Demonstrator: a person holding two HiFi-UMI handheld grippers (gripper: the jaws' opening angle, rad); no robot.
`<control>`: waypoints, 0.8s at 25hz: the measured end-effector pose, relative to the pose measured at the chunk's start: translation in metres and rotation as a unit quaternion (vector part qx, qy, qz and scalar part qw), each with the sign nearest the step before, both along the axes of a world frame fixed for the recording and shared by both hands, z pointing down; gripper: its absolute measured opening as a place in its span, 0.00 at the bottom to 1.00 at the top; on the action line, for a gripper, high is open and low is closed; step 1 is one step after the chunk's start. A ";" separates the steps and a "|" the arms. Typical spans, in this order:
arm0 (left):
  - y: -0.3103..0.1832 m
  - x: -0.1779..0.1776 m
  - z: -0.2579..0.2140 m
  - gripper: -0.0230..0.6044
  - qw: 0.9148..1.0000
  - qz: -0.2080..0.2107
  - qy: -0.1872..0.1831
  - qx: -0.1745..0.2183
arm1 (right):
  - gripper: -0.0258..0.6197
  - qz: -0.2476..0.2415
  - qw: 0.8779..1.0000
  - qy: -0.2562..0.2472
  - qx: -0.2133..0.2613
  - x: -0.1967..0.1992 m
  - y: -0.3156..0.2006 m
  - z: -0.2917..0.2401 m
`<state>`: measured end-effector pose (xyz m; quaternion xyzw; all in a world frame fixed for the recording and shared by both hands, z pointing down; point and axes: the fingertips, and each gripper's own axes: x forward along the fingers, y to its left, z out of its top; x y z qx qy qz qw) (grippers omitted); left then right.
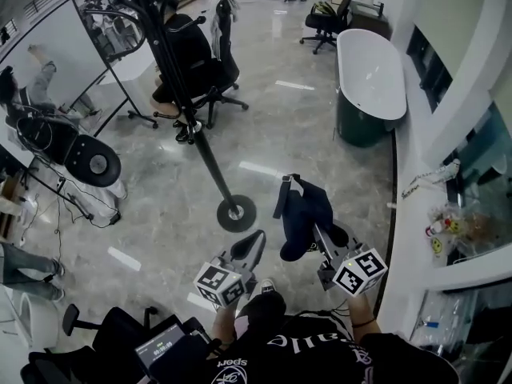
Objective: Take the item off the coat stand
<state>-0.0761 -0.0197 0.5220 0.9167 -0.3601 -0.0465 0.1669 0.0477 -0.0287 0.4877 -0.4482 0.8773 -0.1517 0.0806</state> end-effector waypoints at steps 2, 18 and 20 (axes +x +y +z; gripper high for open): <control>0.020 0.017 -0.001 0.04 1.000 -0.002 0.002 0.000 | 0.09 0.001 1.000 0.001 -0.001 0.016 0.023 0.002; 0.189 0.141 0.019 0.04 0.999 0.009 -0.022 -0.033 | 0.09 -0.012 0.999 0.007 -0.031 0.120 0.188 0.037; 0.198 0.143 0.017 0.04 0.999 0.016 -0.025 -0.031 | 0.09 -0.010 0.999 0.004 -0.031 0.118 0.200 0.036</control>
